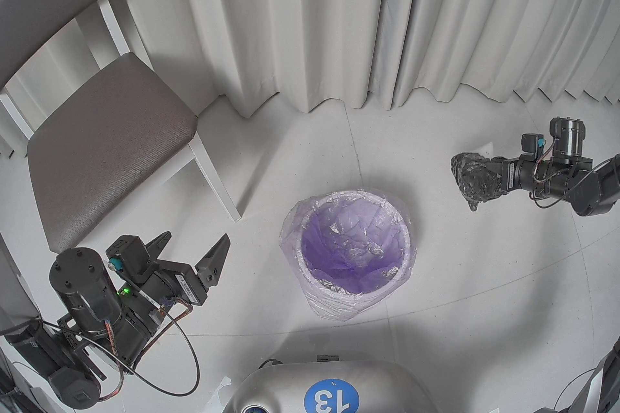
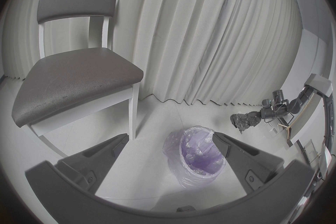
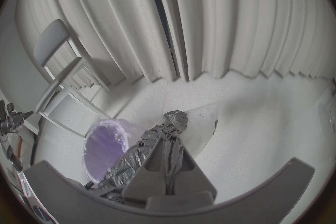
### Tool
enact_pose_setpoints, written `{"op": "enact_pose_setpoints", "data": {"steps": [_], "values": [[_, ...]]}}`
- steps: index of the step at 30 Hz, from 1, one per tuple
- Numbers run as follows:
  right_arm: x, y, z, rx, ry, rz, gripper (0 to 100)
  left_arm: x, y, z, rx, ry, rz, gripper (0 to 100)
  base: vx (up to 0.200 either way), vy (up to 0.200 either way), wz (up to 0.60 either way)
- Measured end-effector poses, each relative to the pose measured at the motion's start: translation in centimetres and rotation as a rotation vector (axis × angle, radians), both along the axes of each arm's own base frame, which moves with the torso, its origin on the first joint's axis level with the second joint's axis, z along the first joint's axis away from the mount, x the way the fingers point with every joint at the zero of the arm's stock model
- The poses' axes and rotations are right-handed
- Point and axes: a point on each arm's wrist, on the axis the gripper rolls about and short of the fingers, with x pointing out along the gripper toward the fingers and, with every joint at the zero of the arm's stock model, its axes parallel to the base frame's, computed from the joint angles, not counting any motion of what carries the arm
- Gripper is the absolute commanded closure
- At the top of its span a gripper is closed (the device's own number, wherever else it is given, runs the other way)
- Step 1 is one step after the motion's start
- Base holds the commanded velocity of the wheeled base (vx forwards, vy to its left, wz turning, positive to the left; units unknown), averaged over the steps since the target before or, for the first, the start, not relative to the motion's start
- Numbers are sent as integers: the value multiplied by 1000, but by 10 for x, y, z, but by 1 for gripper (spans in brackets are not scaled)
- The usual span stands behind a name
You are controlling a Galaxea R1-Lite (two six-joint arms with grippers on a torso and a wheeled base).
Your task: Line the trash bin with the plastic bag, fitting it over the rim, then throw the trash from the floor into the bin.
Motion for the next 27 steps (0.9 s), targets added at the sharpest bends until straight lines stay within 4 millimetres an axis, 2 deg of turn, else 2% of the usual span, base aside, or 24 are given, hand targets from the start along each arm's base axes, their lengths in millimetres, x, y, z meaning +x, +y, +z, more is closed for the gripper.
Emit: {"op": "enact_pose_setpoints", "data": {"steps": [12, 20, 27], "values": [[-72, 36, 48, -87, -291, 113, 100, -16, 1, 2, -7, 6, -34, 0, 0, 0, 0], [-94, 58, 60, -118, -434, 148, 100, -19, 1, 3, -5, -1, -47, 0, 0, 0, 0], [-110, 74, 58, -147, -534, 196, 100, -23, 1, 4, -4, -7, -58, 0, 0, 0, 0]]}}
